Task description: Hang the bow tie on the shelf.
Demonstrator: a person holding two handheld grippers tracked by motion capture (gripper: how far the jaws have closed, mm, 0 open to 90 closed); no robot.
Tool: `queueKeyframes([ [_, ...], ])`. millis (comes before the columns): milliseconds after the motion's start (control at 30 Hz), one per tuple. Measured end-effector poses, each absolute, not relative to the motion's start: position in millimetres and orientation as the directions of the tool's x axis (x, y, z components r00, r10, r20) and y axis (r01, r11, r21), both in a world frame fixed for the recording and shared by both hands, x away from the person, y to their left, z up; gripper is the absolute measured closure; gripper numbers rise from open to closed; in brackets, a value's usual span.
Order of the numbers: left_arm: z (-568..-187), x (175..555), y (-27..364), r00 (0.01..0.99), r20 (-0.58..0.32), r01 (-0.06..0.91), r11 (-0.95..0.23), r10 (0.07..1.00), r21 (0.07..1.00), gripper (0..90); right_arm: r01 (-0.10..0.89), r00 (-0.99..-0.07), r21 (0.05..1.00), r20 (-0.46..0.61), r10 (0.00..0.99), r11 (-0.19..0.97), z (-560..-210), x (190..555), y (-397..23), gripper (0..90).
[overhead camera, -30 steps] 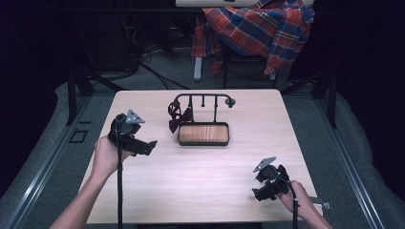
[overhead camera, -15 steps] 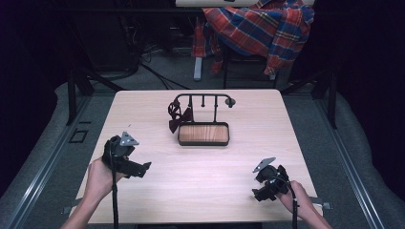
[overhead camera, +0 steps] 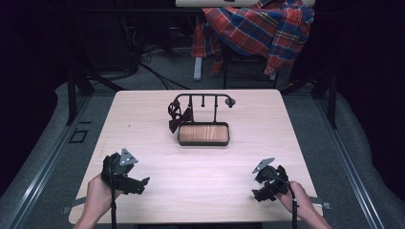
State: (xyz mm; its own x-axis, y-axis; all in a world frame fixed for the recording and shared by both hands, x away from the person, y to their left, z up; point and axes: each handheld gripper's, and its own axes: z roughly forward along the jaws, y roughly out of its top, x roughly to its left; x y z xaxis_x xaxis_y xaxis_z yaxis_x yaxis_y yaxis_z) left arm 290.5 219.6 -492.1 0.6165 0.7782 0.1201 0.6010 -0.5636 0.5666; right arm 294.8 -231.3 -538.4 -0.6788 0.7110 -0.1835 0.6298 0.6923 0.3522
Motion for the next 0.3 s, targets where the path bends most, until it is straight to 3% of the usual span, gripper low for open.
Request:
queueKeyframes([
  [200,-502.7,289.7,219.6,0.624,0.139,0.606,-0.589,0.769,0.535,0.0,0.622,-0.685,0.356,-0.185,0.705,0.697,-537.7,294.1,-230.7,15.2],
  [300,-507.3,293.3,216.0,0.602,0.197,0.618,-0.608,0.773,0.498,0.3,0.621,-0.687,0.349,-0.188,0.702,0.702,-537.5,294.0,-231.3,15.2],
])
